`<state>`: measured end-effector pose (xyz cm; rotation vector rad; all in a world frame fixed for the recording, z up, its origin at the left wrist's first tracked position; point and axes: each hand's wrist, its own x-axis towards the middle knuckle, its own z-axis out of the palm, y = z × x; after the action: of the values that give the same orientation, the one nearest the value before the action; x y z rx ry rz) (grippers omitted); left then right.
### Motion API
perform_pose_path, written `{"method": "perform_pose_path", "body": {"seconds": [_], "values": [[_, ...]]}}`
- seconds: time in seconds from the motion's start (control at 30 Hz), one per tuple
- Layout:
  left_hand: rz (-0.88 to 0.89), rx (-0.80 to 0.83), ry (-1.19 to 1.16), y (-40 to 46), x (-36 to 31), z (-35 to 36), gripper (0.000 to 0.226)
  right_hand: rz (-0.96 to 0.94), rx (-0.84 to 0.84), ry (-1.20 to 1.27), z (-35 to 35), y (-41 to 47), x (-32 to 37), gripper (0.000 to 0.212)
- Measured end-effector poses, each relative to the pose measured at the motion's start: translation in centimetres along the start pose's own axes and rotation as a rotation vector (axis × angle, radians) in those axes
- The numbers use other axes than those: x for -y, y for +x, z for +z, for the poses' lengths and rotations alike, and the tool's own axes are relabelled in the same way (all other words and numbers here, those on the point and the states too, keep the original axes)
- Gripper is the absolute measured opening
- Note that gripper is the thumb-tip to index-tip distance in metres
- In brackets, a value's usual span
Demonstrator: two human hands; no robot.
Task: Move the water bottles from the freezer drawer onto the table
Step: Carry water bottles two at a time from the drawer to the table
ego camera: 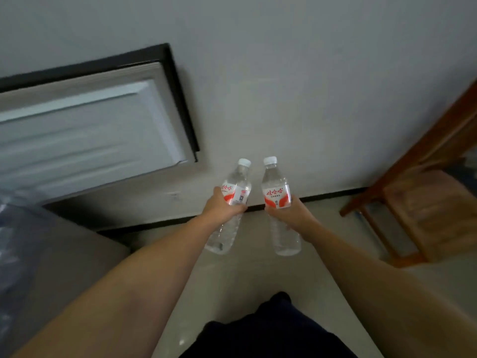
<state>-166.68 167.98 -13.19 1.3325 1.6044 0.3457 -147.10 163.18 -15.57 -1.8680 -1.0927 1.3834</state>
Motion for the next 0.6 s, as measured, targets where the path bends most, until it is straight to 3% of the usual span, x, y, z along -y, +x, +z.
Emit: {"method": "perform_pose_path", "body": {"seconds": [0.17, 0.4, 0.6], "values": [[0.084, 0.139, 0.165, 3.0, -6.7, 8.3, 0.064, 0.120, -0.213, 0.069, -10.2, 0.5, -4.9, 0.072], [0.260, 0.348, 0.321, 5.1, -15.3, 18.9, 0.059, 0.234, -0.529, 0.233, -19.2, -1.6, -10.4, 0.064], [0.373, 0.493, 0.523, 6.7, -20.0, 25.9, 0.071, 0.309, -0.647, 0.400, -23.1, -4.0, -14.5, 0.065]]}}
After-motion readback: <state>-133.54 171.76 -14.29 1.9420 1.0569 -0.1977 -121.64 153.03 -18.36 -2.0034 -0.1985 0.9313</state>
